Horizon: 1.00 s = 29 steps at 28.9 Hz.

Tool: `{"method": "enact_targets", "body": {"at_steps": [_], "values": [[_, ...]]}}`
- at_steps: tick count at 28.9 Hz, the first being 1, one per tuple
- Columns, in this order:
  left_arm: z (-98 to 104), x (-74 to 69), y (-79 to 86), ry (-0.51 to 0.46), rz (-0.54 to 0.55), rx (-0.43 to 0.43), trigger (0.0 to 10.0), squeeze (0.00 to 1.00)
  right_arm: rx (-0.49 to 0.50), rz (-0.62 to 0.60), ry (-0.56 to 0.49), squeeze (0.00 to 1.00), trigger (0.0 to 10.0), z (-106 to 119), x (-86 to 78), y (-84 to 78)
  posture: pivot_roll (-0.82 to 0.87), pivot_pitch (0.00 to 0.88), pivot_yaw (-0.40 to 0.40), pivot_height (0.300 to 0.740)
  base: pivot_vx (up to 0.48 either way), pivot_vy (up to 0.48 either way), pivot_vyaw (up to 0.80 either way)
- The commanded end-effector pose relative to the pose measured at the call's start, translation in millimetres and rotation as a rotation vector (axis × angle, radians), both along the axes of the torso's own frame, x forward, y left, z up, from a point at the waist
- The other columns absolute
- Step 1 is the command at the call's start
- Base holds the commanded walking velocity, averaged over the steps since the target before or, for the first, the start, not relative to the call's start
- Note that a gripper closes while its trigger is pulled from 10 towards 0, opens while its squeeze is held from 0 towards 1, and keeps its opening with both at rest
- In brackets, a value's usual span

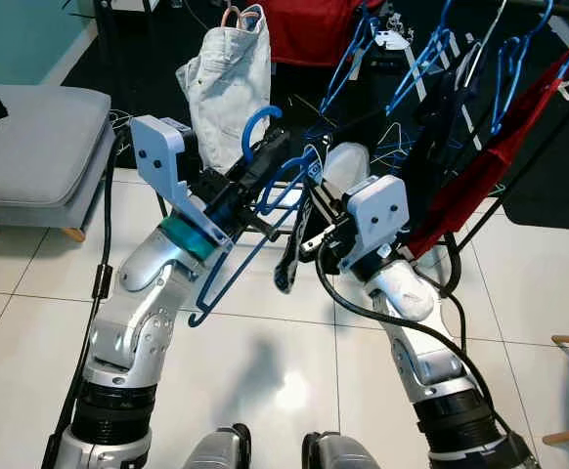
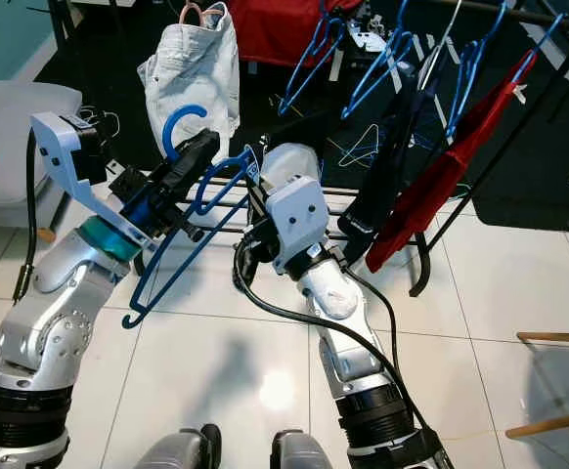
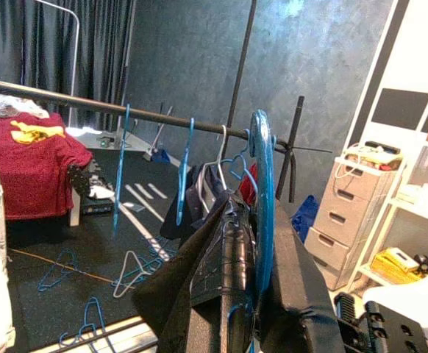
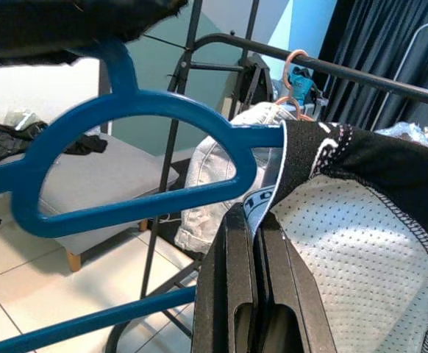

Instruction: Hang hanger

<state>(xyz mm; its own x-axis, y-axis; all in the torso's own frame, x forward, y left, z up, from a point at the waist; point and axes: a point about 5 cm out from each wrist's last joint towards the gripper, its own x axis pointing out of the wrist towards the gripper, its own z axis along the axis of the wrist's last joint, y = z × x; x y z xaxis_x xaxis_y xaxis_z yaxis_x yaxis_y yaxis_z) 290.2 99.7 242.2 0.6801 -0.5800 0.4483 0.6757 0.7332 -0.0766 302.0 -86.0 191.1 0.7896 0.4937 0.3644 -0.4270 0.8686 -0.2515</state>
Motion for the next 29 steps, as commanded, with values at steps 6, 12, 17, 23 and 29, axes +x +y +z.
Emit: {"method": "enact_targets", "body": {"at_steps": [6,12,17,23,29], "values": [[2.2,2.2,-1.7,-0.016,0.012,0.006,10.0,0.0,-0.068,0.085,0.028,0.0,0.0,-7.9,-15.3,3.4,-0.08,0.066,0.038,0.74,0.0,0.0,0.0],[2.5,3.3,-2.4,-0.017,0.013,0.008,10.0,0.0,-0.21,0.223,0.065,0.0,10.0,-20.8,-34.9,8.8,-0.09,0.062,0.039,0.74,0.0,0.0,0.0],[2.4,3.8,-3.7,-0.017,0.006,0.009,10.0,0.0,-0.297,0.272,0.081,0.0,10.0,-28.1,-44.9,8.5,-0.1,0.059,0.042,0.74,0.0,0.0,0.0],[2.5,3.8,-4.5,-0.019,0.001,0.008,10.0,0.0,-0.312,0.22,0.09,0.0,10.0,-30.4,-41.0,2.4,-0.1,0.058,0.041,0.74,0.0,0.0,0.0],[2.1,3.7,-4.4,-0.019,-0.004,0.01,10.0,0.0,-0.215,-0.002,0.048,0.0,10.0,-15.3,-19.6,-18.2,-0.09,0.063,0.044,0.74,0.0,0.0,0.0]]}}
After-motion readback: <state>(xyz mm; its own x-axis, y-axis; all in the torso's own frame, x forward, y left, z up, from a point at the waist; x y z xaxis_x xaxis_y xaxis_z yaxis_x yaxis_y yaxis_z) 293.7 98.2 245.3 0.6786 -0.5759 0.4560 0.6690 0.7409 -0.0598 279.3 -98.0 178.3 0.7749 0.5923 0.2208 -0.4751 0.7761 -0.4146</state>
